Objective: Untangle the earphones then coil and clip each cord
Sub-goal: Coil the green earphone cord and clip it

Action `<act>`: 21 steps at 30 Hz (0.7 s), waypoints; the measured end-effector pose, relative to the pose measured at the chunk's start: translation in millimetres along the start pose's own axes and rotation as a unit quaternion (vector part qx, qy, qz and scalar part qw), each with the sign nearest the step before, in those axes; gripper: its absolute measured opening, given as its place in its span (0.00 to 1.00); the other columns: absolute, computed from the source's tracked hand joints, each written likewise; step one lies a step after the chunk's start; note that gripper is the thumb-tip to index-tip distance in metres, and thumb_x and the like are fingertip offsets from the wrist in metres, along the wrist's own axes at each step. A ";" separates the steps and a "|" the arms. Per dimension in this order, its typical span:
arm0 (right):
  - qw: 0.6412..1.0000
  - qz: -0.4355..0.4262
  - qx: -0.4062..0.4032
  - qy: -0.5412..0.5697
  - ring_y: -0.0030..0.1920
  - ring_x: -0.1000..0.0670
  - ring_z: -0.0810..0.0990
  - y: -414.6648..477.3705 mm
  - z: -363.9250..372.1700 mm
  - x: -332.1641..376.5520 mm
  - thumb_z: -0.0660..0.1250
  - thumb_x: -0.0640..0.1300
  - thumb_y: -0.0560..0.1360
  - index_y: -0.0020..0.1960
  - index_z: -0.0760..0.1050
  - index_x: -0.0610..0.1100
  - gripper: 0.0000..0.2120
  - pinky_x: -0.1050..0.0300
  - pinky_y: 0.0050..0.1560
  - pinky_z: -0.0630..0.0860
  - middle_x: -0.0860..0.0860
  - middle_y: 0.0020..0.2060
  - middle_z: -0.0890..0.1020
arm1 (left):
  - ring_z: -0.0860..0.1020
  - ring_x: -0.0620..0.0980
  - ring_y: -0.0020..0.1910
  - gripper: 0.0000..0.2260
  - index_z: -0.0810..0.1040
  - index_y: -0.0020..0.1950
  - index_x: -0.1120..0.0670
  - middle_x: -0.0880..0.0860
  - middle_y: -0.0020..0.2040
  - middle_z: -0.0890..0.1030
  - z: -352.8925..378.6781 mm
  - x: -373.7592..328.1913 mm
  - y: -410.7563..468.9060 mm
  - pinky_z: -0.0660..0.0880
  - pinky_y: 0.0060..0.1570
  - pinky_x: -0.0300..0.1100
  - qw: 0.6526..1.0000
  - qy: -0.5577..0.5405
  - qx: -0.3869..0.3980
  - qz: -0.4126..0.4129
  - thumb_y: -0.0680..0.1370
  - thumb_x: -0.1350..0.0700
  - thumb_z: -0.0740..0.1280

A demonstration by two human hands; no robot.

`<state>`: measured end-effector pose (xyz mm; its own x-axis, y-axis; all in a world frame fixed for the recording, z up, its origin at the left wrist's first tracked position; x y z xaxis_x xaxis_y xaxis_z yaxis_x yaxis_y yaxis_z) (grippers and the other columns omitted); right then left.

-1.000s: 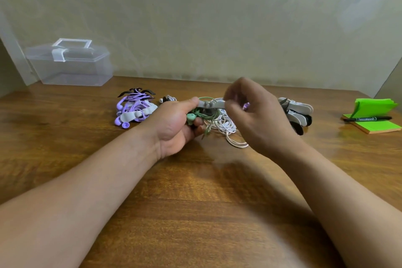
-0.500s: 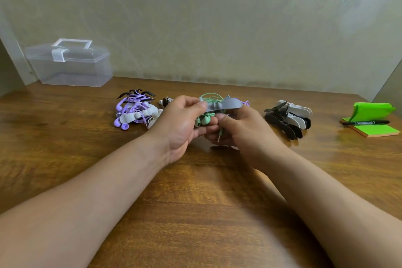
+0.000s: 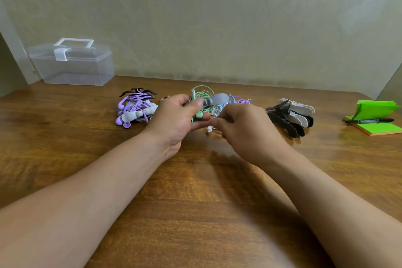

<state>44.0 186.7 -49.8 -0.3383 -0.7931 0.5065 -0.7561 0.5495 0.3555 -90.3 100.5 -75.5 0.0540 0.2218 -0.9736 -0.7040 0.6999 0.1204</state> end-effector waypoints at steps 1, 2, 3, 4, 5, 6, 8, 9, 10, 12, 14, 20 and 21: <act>0.999 -0.026 -0.002 -0.023 0.40 0.52 0.80 0.2 -2.9 4.6 0.68 0.49 0.83 0.47 0.84 0.48 0.09 0.55 0.41 0.72 0.52 0.39 0.85 | 0.84 0.49 0.41 0.06 0.80 0.55 0.63 0.62 0.50 0.82 -0.3 0.8 0.1 0.84 0.43 0.44 0.999 0.035 -0.003 0.012 0.84 0.62 0.65; 0.998 -0.054 0.001 -0.041 0.43 0.50 0.80 0.8 -3.6 8.0 0.66 0.46 0.84 0.51 0.85 0.46 0.09 0.54 0.42 0.70 0.51 0.42 0.85 | 0.84 0.49 0.41 0.06 0.81 0.55 0.63 0.63 0.51 0.83 -0.7 1.5 -0.3 0.84 0.43 0.44 0.998 0.065 -0.005 0.024 0.84 0.61 0.66; 0.996 -0.077 0.011 -0.050 0.45 0.49 0.80 1.4 -2.9 10.7 0.65 0.43 0.84 0.56 0.84 0.45 0.09 0.55 0.42 0.68 0.50 0.45 0.85 | 0.84 0.49 0.40 0.05 0.81 0.54 0.61 0.63 0.51 0.83 -0.8 1.3 -0.7 0.84 0.42 0.44 0.996 0.086 -0.006 0.034 0.83 0.61 0.67; 0.995 -0.084 0.027 -0.048 0.45 0.50 0.80 1.7 -2.3 10.3 0.63 0.41 0.84 0.59 0.82 0.45 0.10 0.56 0.42 0.68 0.52 0.45 0.85 | 0.84 0.49 0.40 0.04 0.82 0.54 0.59 0.63 0.51 0.84 -0.6 0.4 -1.0 0.84 0.43 0.45 0.994 0.100 -0.005 0.044 0.83 0.61 0.67; 0.996 -0.075 0.042 -0.033 0.42 0.52 0.80 1.9 -2.6 8.0 0.63 0.41 0.84 0.61 0.80 0.46 0.10 0.56 0.42 0.71 0.54 0.43 0.84 | 0.84 0.50 0.39 0.04 0.82 0.55 0.59 0.63 0.51 0.84 -0.5 -1.0 -1.4 0.84 0.43 0.47 0.992 0.114 -0.002 0.053 0.83 0.61 0.68; 0.997 -0.064 0.049 -0.012 0.40 0.55 0.81 2.5 -4.7 5.8 0.64 0.41 0.84 0.61 0.78 0.48 0.08 0.54 0.43 0.75 0.56 0.41 0.84 | 0.84 0.51 0.39 0.06 0.82 0.57 0.60 0.64 0.52 0.84 -1.0 -2.6 -1.5 0.85 0.44 0.48 0.989 0.132 0.003 0.060 0.83 0.61 0.69; 0.997 -0.063 0.025 0.025 0.36 0.58 0.82 3.4 -14.0 2.0 0.69 0.42 0.81 0.54 0.78 0.49 0.03 0.53 0.43 0.80 0.54 0.38 0.85 | 0.86 0.53 0.41 0.09 0.81 0.62 0.61 0.63 0.53 0.84 -0.1 -4.0 -2.6 0.85 0.44 0.49 0.982 0.178 0.021 0.063 0.82 0.60 0.70; 0.997 -0.073 0.005 0.036 0.36 0.58 0.82 3.9 -19.4 1.0 0.72 0.43 0.80 0.51 0.79 0.50 0.03 0.53 0.42 0.80 0.55 0.37 0.85 | 0.87 0.54 0.43 0.10 0.81 0.62 0.60 0.62 0.53 0.84 1.1 -4.5 -3.8 0.86 0.45 0.50 0.978 0.197 0.032 0.062 0.82 0.60 0.70; 0.996 -0.079 -0.008 0.041 0.36 0.57 0.82 4.4 -23.6 -0.6 0.73 0.44 0.79 0.49 0.81 0.51 0.03 0.53 0.42 0.80 0.55 0.37 0.85 | 0.87 0.54 0.43 0.09 0.82 0.61 0.60 0.61 0.52 0.84 2.6 -4.8 -5.1 0.86 0.45 0.51 0.975 0.210 0.044 0.063 0.82 0.59 0.70; 0.995 -0.085 -0.007 0.043 0.38 0.57 0.83 4.7 -26.8 -3.5 0.73 0.43 0.79 0.50 0.83 0.51 0.04 0.52 0.43 0.81 0.57 0.37 0.84 | 0.85 0.50 0.40 0.06 0.83 0.57 0.58 0.60 0.49 0.85 5.8 -5.6 -7.2 0.85 0.45 0.51 0.968 0.230 0.063 0.072 0.82 0.59 0.69; 0.995 -0.081 -0.001 0.050 0.38 0.56 0.83 5.1 -25.6 -6.7 0.72 0.41 0.80 0.51 0.82 0.51 0.05 0.49 0.44 0.82 0.56 0.38 0.84 | 0.84 0.48 0.38 0.05 0.84 0.54 0.57 0.57 0.45 0.84 7.2 -6.4 -8.0 0.85 0.44 0.49 0.964 0.243 0.074 0.080 0.83 0.59 0.69; 0.995 -0.078 -0.001 0.070 0.39 0.56 0.84 4.8 -26.4 -5.0 0.76 0.44 0.77 0.48 0.81 0.51 0.05 0.57 0.42 0.81 0.55 0.38 0.85 | 0.81 0.46 0.35 0.03 0.83 0.53 0.55 0.52 0.36 0.82 12.0 -10.3 -10.8 0.82 0.40 0.43 0.951 0.272 0.121 0.085 0.82 0.58 0.69; 0.994 -0.078 0.006 0.072 0.39 0.56 0.84 4.2 -25.6 -4.7 0.76 0.43 0.77 0.47 0.81 0.51 0.05 0.58 0.41 0.80 0.55 0.38 0.85 | 0.81 0.47 0.36 0.03 0.82 0.54 0.53 0.50 0.36 0.81 13.4 -8.9 -10.9 0.82 0.41 0.46 0.946 0.283 0.135 0.082 0.82 0.58 0.69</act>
<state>56.8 199.5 -30.6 -0.1326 -0.8218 0.5541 -0.8003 0.4186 0.4293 -73.6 100.0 -65.5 -0.4828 -0.0030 -0.8757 -0.4596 0.8521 0.2504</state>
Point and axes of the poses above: each hand's wrist, its own y-axis towards the middle knuckle, its own z-axis out of the palm, x = y × z, the point moved 6 cm from there along y, towards the middle knuckle
